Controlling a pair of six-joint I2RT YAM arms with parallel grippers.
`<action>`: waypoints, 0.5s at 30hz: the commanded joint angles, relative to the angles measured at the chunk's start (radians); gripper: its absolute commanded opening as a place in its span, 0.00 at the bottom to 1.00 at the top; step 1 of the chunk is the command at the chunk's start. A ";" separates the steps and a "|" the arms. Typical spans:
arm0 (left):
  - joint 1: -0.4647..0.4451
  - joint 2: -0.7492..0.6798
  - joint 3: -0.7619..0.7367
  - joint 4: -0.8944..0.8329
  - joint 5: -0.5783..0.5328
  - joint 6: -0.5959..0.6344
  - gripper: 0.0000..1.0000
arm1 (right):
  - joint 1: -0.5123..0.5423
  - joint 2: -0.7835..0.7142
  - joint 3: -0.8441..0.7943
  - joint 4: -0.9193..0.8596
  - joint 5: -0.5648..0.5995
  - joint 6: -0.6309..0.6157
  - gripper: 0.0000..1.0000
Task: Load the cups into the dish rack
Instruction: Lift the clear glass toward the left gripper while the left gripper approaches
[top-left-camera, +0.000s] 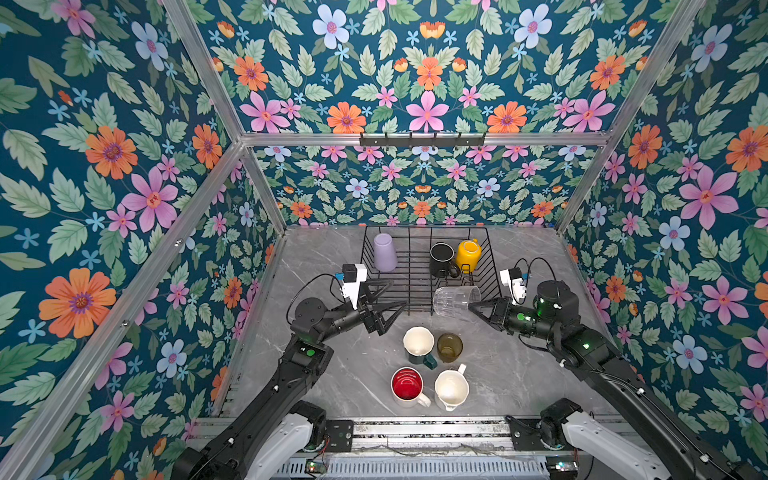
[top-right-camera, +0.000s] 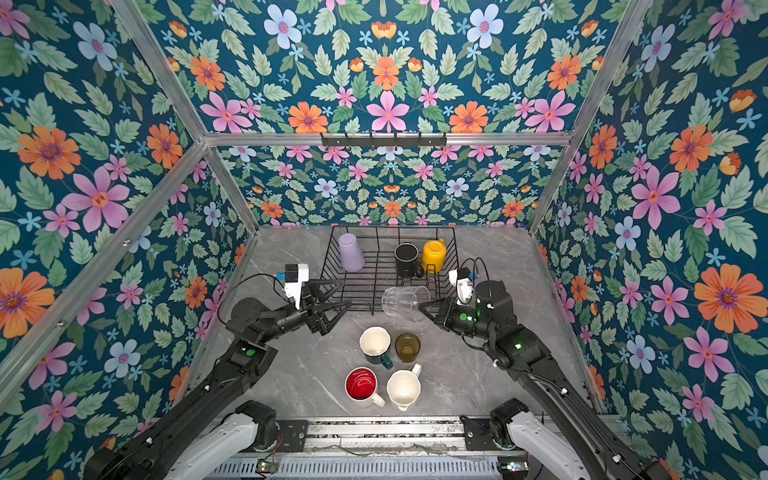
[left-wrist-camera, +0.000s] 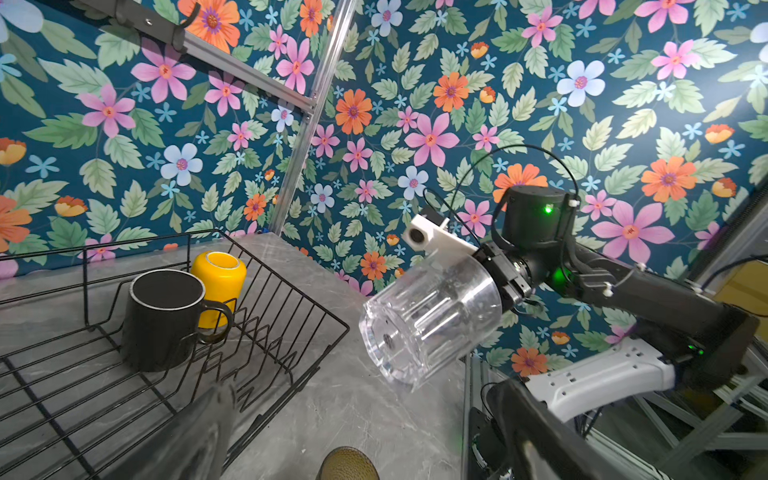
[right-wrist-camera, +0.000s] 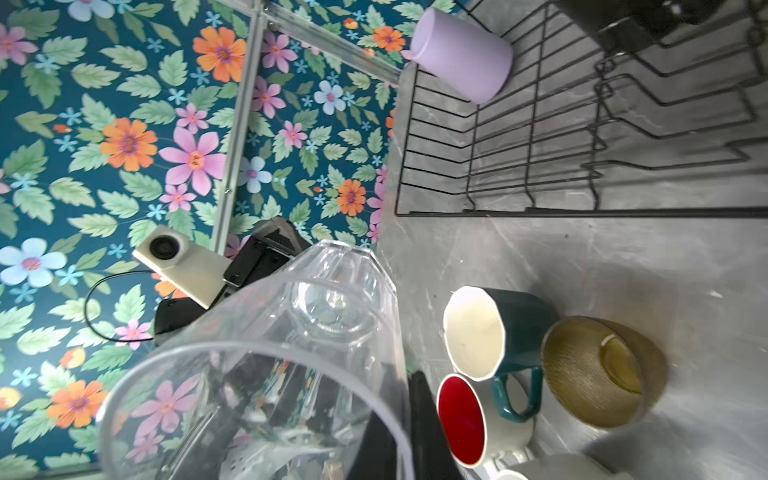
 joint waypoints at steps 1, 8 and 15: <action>0.001 -0.001 0.009 0.053 0.059 0.004 1.00 | 0.001 0.032 0.013 0.211 -0.114 0.038 0.00; 0.001 -0.002 0.006 0.051 0.069 0.000 1.00 | 0.017 0.095 0.029 0.351 -0.196 0.067 0.00; 0.001 -0.001 0.002 0.092 0.106 -0.022 1.00 | 0.083 0.158 0.068 0.377 -0.204 0.031 0.00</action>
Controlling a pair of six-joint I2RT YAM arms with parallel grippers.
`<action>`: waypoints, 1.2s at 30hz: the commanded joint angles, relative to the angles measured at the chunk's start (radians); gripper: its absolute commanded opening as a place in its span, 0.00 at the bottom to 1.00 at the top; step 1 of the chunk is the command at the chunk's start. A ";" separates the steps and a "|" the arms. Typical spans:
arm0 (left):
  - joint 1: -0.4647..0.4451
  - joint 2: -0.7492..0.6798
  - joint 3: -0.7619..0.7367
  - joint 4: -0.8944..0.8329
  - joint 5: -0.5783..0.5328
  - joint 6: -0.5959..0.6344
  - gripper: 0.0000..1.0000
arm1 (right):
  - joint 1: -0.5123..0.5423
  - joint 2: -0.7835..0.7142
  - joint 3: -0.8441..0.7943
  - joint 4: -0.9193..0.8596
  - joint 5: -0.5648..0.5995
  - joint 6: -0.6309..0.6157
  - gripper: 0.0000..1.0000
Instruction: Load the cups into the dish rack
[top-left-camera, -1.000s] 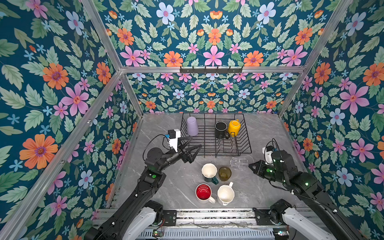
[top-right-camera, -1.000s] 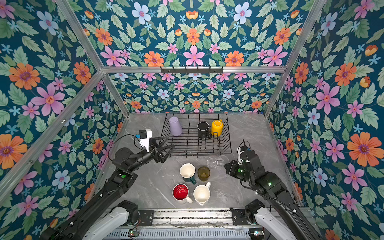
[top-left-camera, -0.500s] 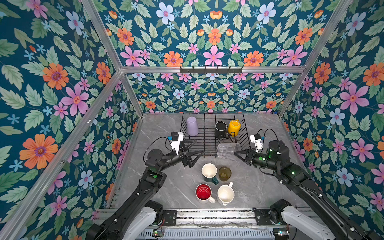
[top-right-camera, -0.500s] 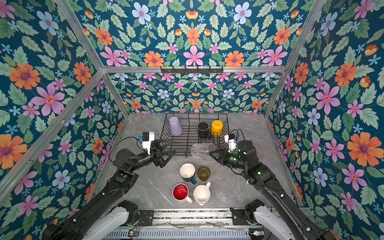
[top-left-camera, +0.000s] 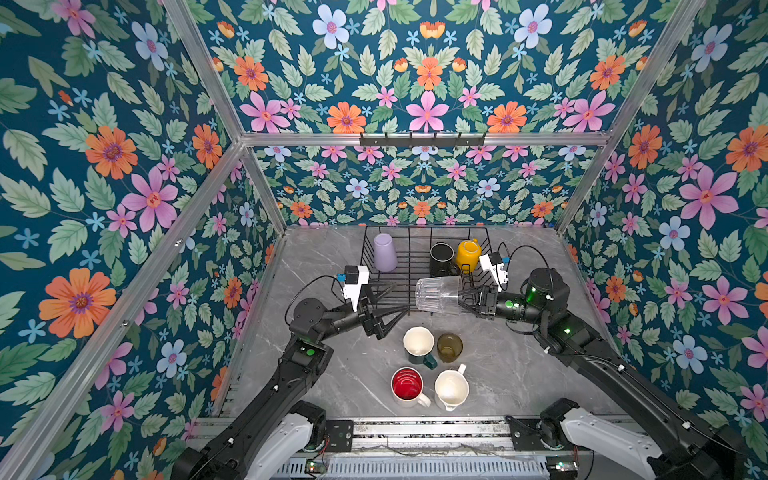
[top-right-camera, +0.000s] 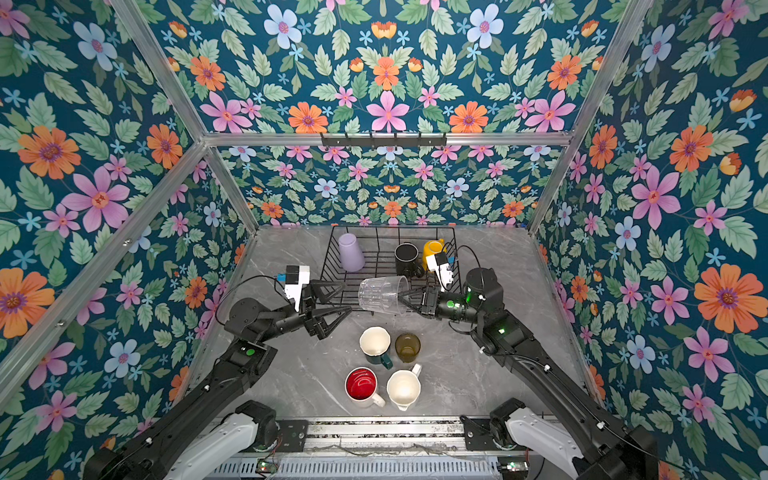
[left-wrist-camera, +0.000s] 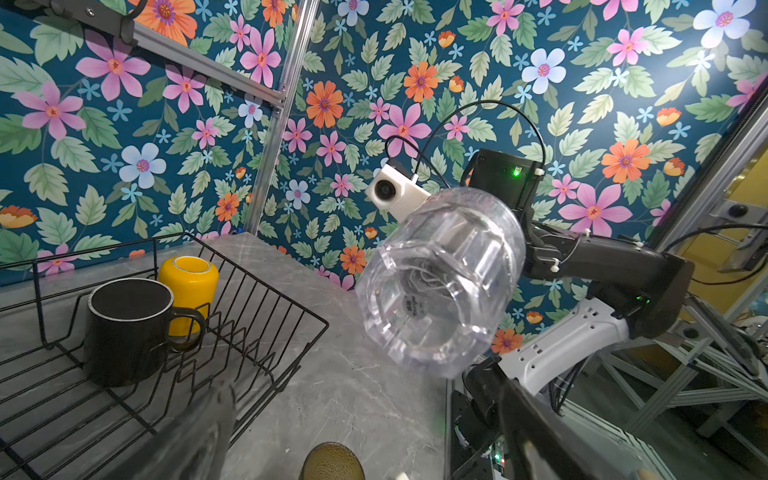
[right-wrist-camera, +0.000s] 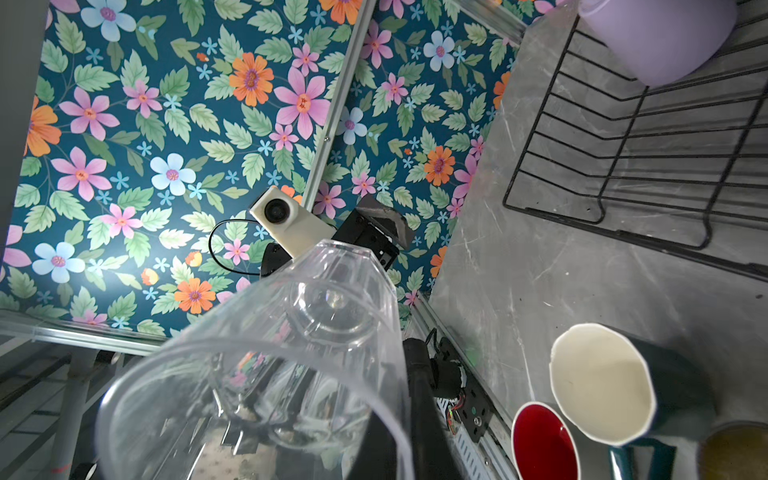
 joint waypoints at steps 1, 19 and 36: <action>0.001 -0.001 -0.003 0.078 0.048 -0.021 1.00 | 0.015 0.024 0.017 0.087 -0.028 -0.016 0.00; 0.000 0.001 -0.023 0.195 0.114 -0.078 1.00 | 0.065 0.118 0.069 0.125 -0.084 -0.039 0.00; 0.000 0.003 -0.023 0.235 0.146 -0.102 1.00 | 0.156 0.244 0.120 0.202 -0.135 -0.032 0.00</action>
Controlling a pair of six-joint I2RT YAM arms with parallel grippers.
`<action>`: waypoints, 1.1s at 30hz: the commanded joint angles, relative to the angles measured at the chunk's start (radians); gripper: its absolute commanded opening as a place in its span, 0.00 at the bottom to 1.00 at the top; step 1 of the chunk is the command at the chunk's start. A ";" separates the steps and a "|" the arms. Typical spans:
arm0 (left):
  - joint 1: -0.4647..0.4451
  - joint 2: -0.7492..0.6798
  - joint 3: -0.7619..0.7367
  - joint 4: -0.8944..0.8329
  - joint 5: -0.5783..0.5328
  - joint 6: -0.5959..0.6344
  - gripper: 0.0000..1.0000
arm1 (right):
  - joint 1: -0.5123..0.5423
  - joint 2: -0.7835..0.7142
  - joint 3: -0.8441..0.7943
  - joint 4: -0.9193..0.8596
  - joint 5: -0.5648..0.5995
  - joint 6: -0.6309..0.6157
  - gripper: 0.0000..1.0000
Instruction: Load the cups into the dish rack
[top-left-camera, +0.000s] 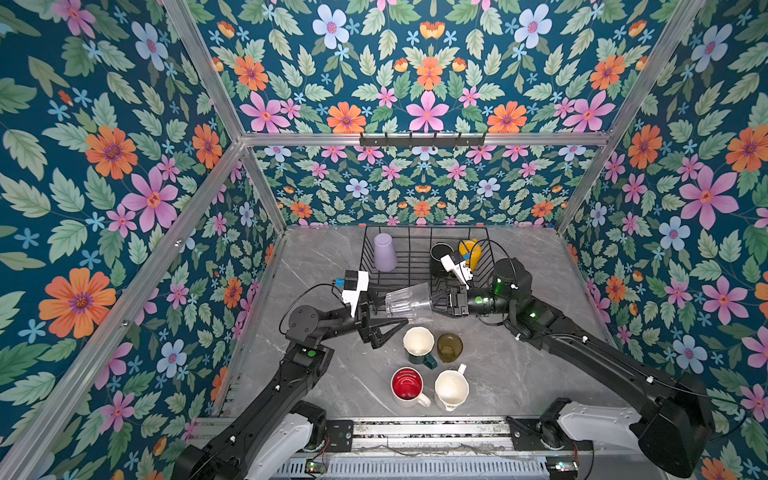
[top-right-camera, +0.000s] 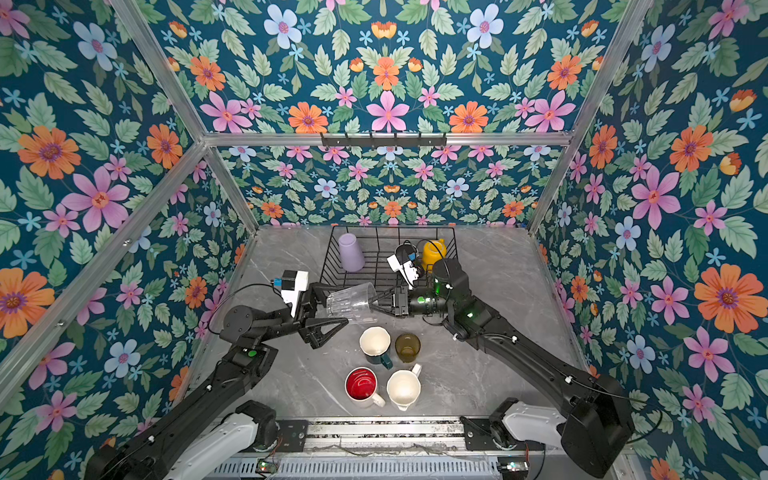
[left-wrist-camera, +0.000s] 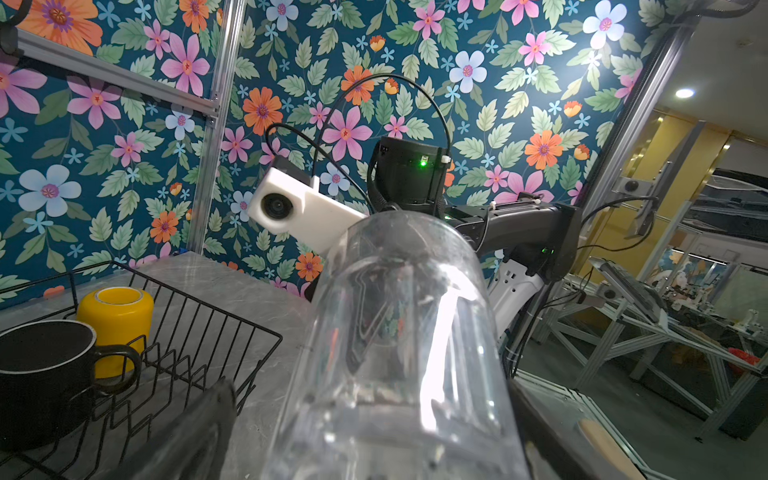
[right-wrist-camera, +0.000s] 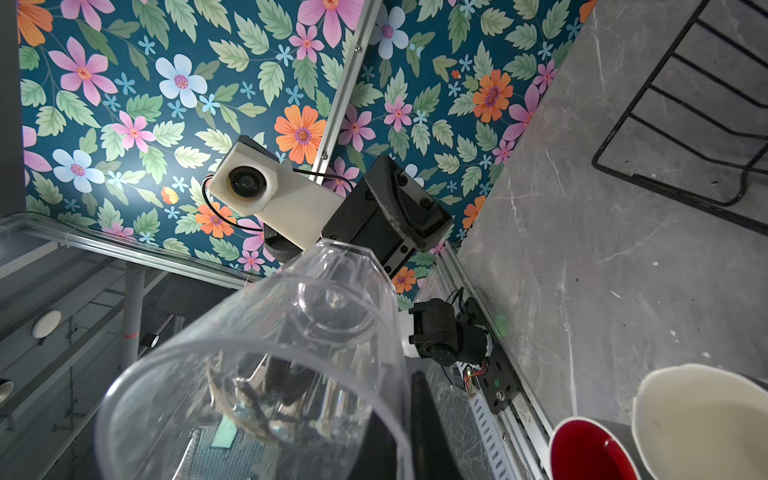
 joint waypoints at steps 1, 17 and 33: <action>0.001 -0.001 0.000 0.050 0.019 -0.018 0.99 | 0.016 0.019 0.014 0.093 -0.032 0.004 0.00; 0.000 -0.007 -0.019 0.128 0.054 -0.071 0.89 | 0.043 0.099 0.045 0.160 -0.073 0.061 0.00; 0.001 -0.003 -0.018 0.153 0.065 -0.092 0.72 | 0.055 0.119 0.062 0.135 -0.078 0.059 0.00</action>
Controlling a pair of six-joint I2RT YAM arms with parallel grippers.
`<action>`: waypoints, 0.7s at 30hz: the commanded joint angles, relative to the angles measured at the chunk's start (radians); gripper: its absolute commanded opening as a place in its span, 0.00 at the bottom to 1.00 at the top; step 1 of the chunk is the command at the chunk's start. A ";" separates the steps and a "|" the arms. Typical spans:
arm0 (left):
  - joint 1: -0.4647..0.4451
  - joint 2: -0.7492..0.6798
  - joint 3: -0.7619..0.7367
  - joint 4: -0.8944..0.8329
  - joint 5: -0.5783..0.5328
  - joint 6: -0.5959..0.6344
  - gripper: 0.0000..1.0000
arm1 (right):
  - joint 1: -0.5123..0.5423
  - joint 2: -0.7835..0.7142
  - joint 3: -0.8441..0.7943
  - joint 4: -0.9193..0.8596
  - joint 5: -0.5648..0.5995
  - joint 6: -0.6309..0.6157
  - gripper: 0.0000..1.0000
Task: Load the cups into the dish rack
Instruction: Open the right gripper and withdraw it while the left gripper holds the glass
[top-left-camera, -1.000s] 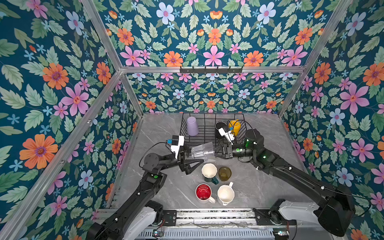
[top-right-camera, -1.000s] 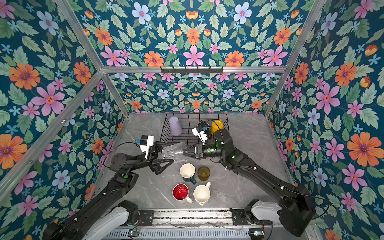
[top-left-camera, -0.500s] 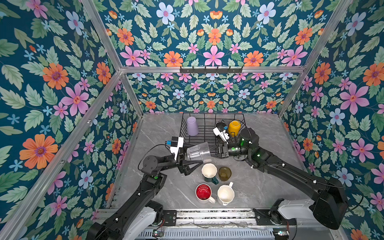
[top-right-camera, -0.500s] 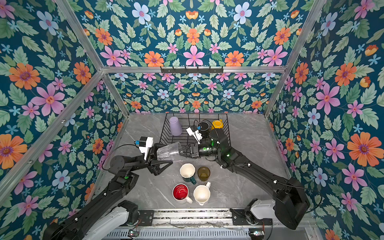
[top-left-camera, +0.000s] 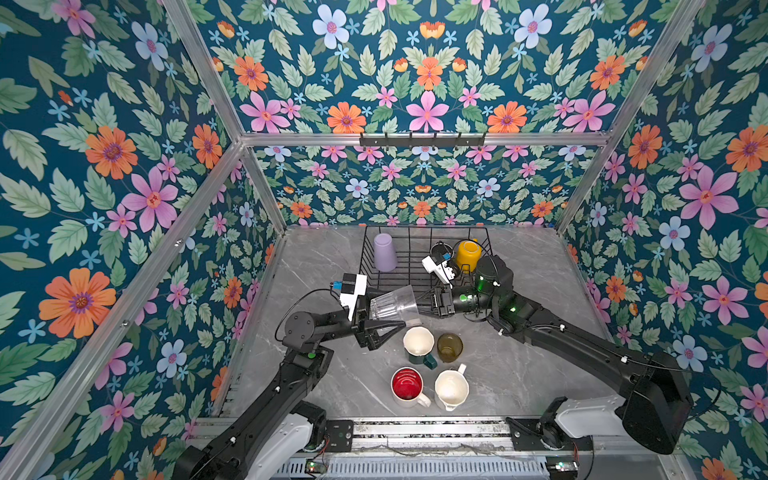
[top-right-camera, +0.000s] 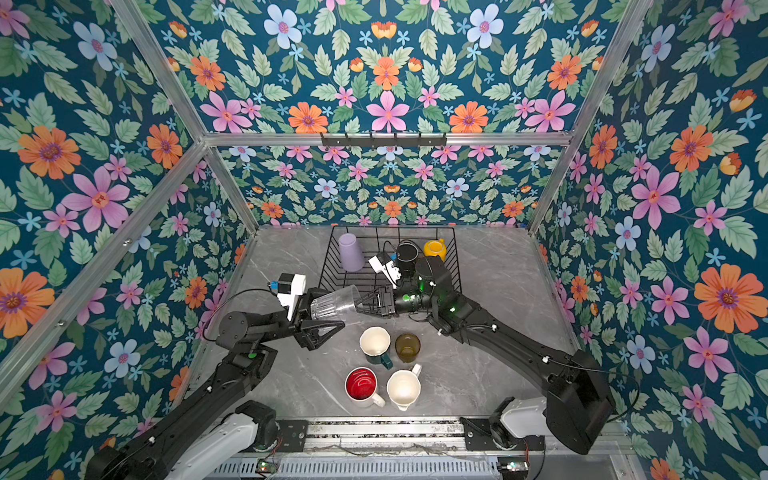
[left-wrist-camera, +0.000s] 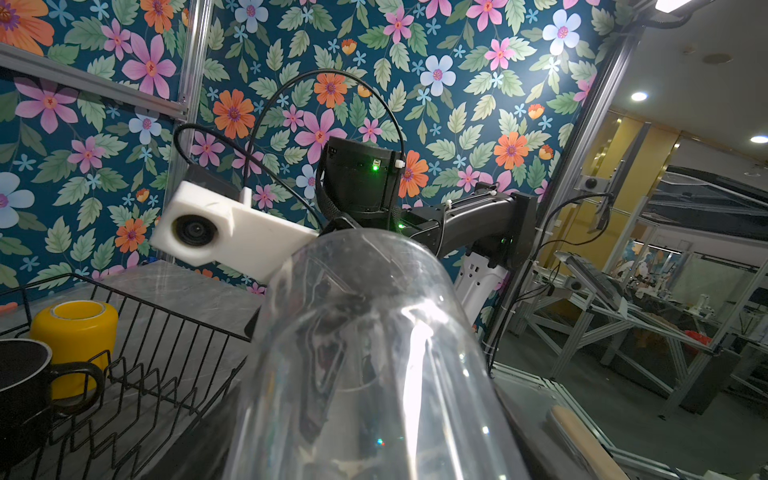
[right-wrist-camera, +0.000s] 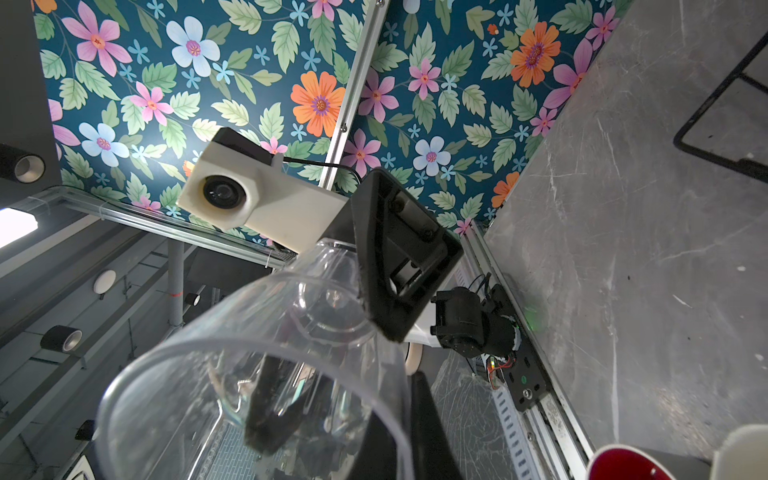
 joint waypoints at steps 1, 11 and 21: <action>0.000 0.002 0.001 0.051 0.012 -0.008 0.67 | 0.003 0.001 0.008 0.019 -0.015 -0.002 0.00; 0.000 0.004 -0.001 0.057 -0.001 -0.009 0.17 | 0.004 -0.024 0.006 -0.047 0.024 -0.030 0.05; 0.000 -0.013 0.027 -0.038 -0.036 0.037 0.00 | -0.055 -0.166 -0.010 -0.290 0.258 -0.143 0.62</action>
